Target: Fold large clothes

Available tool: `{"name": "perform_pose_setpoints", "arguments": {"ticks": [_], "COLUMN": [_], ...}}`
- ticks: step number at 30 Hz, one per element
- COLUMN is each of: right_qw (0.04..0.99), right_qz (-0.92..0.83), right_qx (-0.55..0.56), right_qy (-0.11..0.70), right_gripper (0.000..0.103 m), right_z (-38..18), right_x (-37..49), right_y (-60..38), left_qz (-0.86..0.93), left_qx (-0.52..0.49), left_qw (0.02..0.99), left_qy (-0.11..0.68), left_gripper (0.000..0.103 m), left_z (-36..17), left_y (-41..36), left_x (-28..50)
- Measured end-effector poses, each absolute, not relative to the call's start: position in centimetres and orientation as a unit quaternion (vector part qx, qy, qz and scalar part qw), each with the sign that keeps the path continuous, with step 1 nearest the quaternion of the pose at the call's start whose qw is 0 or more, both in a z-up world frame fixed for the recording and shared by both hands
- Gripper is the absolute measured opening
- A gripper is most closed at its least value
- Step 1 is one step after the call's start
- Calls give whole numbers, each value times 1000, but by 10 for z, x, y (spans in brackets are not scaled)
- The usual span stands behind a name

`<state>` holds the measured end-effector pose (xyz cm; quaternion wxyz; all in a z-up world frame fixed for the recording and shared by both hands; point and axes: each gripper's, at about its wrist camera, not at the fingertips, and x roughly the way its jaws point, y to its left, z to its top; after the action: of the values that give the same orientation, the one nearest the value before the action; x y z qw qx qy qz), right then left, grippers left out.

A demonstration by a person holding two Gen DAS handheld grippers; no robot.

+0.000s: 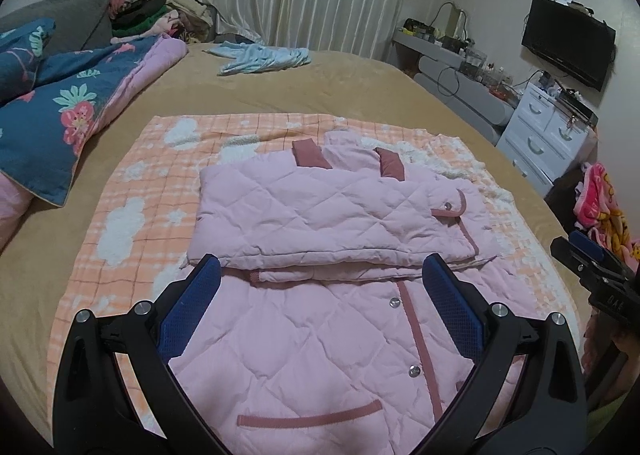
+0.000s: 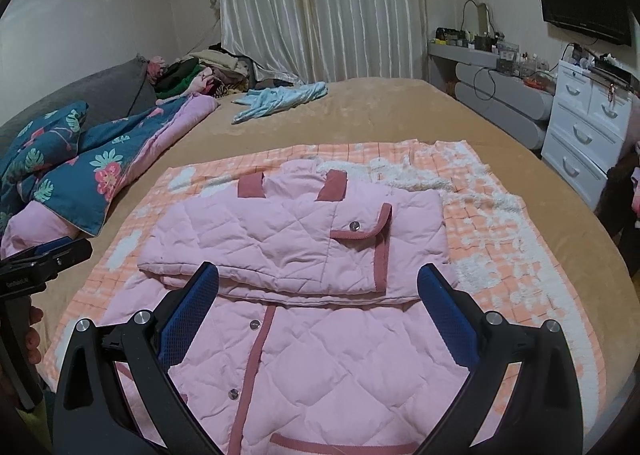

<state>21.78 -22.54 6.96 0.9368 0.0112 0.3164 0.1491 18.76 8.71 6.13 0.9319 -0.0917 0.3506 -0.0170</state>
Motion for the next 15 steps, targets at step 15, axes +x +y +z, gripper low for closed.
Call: {"name": "perform_pose_setpoints", "arguments": {"ticks": [15], "right_qw": [948], "right_qz": [150], "right_qx": [8], "right_qy": [282], "right_gripper": [99], "right_z": [96], "right_x": [177], "right_y": [-243], "left_qz": [-7], "left_qx": [-87], "left_qw": [942], "left_qy": [323], "left_gripper": [95], "left_z": [80], "left_y": [89], "left_x": [146]}}
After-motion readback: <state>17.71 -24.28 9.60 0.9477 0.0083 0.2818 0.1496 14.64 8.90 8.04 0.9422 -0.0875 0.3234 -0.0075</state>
